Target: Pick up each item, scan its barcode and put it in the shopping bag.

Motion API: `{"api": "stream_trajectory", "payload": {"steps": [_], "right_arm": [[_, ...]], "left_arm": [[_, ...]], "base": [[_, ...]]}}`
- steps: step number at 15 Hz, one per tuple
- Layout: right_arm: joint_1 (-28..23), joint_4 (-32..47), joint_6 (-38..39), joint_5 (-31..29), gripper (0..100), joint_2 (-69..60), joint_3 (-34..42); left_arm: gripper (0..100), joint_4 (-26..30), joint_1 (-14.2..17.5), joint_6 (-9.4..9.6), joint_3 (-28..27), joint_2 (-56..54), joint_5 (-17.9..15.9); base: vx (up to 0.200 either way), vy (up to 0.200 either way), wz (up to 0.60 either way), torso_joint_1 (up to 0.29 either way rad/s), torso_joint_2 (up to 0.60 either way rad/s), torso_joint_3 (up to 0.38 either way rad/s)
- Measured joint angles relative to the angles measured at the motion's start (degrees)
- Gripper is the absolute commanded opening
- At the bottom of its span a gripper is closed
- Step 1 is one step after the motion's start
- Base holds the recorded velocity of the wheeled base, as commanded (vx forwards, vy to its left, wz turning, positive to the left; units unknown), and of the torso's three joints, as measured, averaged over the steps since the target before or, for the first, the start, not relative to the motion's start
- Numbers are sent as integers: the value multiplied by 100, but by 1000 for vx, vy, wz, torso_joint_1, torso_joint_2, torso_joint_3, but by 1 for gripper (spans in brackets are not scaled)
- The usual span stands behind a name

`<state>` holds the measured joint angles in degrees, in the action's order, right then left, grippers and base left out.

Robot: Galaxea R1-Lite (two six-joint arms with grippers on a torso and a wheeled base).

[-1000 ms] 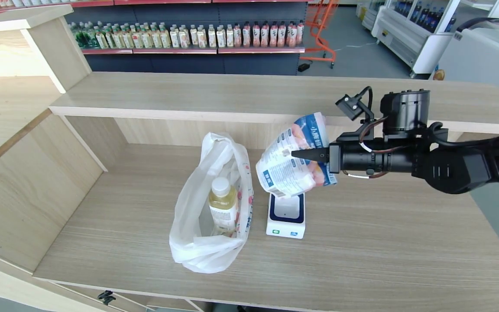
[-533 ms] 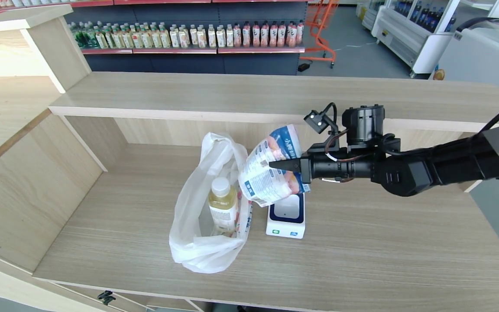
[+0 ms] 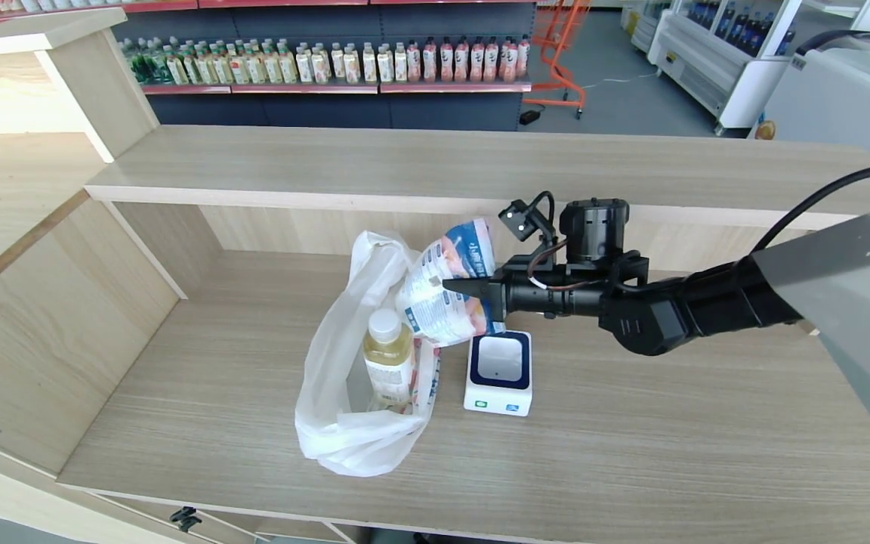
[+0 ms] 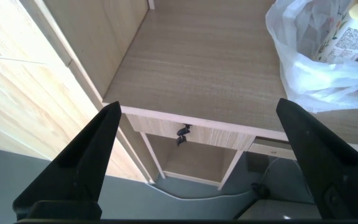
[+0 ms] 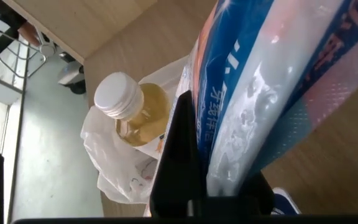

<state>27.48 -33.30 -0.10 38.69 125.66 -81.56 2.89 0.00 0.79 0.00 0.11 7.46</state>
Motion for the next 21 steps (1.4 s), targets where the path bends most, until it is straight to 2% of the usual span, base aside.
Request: {"api": "stream_trajectory", "payload": {"steps": [9, 13, 15, 21], "right_arm": [[236, -154, 50, -244, 0, 625, -739], [322, -137, 368, -249, 0, 692, -1178], [341, -112, 375, -262, 0, 703, -1248], [352, -77, 233, -870, 0, 953, -1161]], "left_arm": [[100, 0, 0, -1, 0, 0, -2], [100, 0, 0, -1, 0, 0, 0], [100, 0, 0, -1, 0, 0, -2], [100, 0, 0, -1, 0, 0, -2]], "base": [[0, 0, 0, 0, 0, 0], [0, 0, 0, 0, 0, 0], [0, 0, 0, 0, 0, 0], [0, 0, 0, 0, 0, 0]]}}
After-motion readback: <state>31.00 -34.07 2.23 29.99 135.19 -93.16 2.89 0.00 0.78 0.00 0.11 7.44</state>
